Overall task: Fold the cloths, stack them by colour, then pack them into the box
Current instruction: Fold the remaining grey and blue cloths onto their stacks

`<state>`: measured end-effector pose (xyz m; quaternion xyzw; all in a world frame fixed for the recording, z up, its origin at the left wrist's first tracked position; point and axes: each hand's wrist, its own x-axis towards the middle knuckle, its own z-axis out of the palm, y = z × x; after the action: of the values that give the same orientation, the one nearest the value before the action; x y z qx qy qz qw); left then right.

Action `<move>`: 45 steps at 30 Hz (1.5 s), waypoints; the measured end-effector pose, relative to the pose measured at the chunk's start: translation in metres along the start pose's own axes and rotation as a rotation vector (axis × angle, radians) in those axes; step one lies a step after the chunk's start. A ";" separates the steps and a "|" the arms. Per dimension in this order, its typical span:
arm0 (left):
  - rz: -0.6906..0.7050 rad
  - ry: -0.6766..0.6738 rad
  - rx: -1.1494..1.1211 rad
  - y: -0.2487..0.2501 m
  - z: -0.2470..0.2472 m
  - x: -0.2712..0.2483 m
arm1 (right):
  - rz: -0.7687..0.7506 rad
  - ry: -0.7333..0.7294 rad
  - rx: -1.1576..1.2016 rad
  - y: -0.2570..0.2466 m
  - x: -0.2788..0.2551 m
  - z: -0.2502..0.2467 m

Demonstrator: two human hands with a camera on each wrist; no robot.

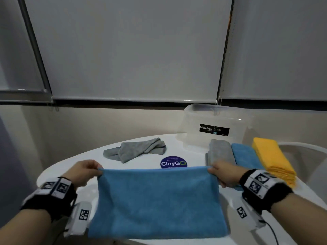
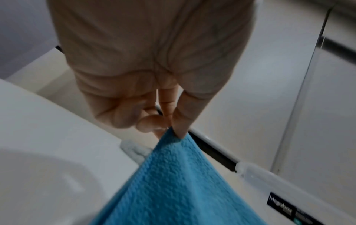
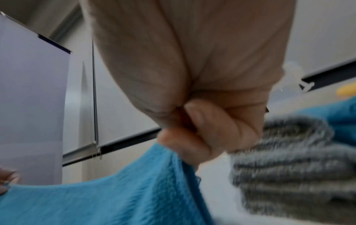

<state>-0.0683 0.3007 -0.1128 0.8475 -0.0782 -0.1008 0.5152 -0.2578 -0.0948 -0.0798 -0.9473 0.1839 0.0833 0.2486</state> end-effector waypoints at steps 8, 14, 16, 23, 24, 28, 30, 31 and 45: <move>-0.184 0.159 -0.137 -0.022 0.049 0.036 | 0.150 0.118 -0.088 -0.014 0.062 0.044; -0.214 0.193 -0.071 -0.025 0.050 0.046 | 0.173 0.206 -0.052 -0.009 0.080 0.039; -0.194 0.210 -0.019 -0.024 0.048 0.048 | 0.189 0.196 -0.091 -0.009 0.081 0.036; -0.233 0.194 0.007 -0.020 0.048 0.053 | 0.152 0.049 -0.517 -0.009 0.094 0.032; -0.242 0.192 -0.006 -0.019 0.049 0.052 | 0.169 0.070 -0.500 -0.011 0.093 0.032; -0.280 0.110 -0.060 -0.020 0.050 0.051 | 0.158 0.228 -0.153 -0.007 0.097 0.041; -0.232 0.085 0.145 -0.020 0.051 0.048 | 0.095 0.234 -0.016 -0.006 0.090 0.044; -0.183 0.089 0.318 -0.017 0.053 0.042 | 0.053 0.222 -0.026 -0.007 0.085 0.045; 0.264 -0.402 1.031 0.039 0.186 -0.009 | -0.265 -0.122 -0.474 -0.090 0.078 0.130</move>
<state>-0.1250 0.1255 -0.1607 0.9366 -0.3192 -0.1434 0.0183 -0.1596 0.0192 -0.1722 -0.9881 0.0183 0.1473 0.0394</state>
